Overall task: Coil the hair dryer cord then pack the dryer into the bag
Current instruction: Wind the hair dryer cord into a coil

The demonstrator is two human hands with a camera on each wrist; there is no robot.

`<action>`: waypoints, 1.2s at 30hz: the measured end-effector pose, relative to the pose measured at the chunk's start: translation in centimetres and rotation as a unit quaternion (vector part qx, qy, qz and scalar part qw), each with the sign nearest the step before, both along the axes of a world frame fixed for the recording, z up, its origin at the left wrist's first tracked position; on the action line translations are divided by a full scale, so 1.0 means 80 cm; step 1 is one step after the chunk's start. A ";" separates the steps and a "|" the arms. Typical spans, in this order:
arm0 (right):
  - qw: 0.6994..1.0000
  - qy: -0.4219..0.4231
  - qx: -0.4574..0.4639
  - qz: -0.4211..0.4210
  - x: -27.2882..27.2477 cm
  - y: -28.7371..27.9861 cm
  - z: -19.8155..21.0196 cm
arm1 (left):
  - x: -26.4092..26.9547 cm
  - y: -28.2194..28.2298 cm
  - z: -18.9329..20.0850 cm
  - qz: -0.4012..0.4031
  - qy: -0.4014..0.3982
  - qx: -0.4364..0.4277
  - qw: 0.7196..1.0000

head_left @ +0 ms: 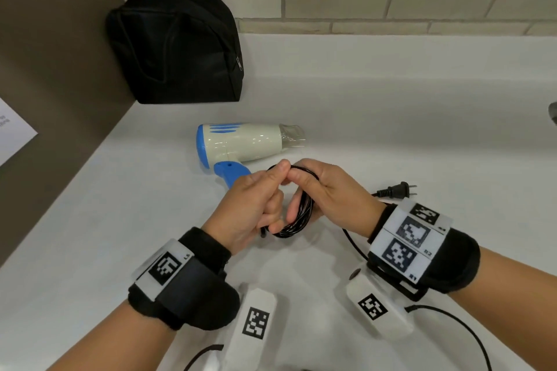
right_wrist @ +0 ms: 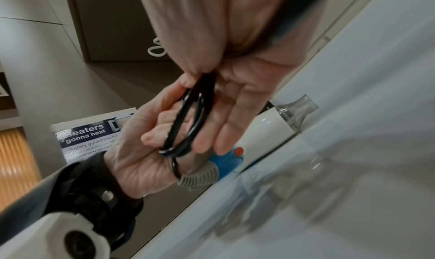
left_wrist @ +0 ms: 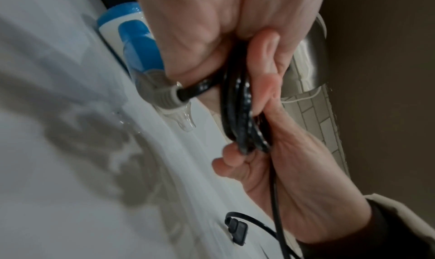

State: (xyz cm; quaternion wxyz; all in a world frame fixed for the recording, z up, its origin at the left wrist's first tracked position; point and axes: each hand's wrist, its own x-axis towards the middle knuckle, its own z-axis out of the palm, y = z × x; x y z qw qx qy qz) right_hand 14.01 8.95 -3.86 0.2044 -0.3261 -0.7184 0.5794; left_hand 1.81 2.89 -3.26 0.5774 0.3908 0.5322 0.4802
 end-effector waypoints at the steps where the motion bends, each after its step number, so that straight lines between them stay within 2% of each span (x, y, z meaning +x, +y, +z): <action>1: 1.000 0.001 0.018 -0.006 -0.001 -0.001 0.001 | 0.000 0.000 0.000 -0.004 0.005 -0.003 1.000; 4: 0.997 -0.001 0.071 -0.004 -0.002 0.000 -0.002 | 0.001 -0.002 0.000 -0.012 0.000 -0.007 1.000; 6: 0.995 -0.010 0.094 0.009 -0.005 0.002 -0.004 | 0.002 -0.003 0.000 -0.003 -0.043 -0.014 0.999; 10: 0.997 -0.029 0.048 0.050 -0.004 0.010 0.005 | 0.000 0.000 -0.004 0.023 -0.088 -0.034 0.995; 13: 0.989 -0.111 -0.006 0.092 0.016 0.018 0.018 | -0.007 -0.001 -0.007 0.052 -0.111 -0.050 0.991; 17: 0.952 -0.248 -0.018 0.180 0.059 0.026 0.028 | -0.022 -0.002 -0.005 0.084 -0.163 -0.040 0.982; 21: 0.939 -0.301 0.021 0.168 0.088 0.028 0.037 | -0.032 0.000 0.002 0.115 -0.198 -0.021 0.973; 25: 0.942 -0.308 0.038 0.129 0.103 0.030 0.044 | -0.047 0.004 0.004 0.169 -0.212 -0.002 0.963; 29: 0.963 -0.253 0.079 0.049 0.107 0.036 0.044 | -0.064 0.006 0.005 0.241 -0.205 0.021 0.948; 32: 0.969 -0.218 0.094 0.074 0.110 0.035 0.040 | -0.072 0.007 0.006 0.280 -0.216 0.034 0.935; 36: 0.964 -0.230 0.066 0.117 0.127 0.029 0.038 | -0.098 0.004 0.010 0.342 -0.244 0.049 0.906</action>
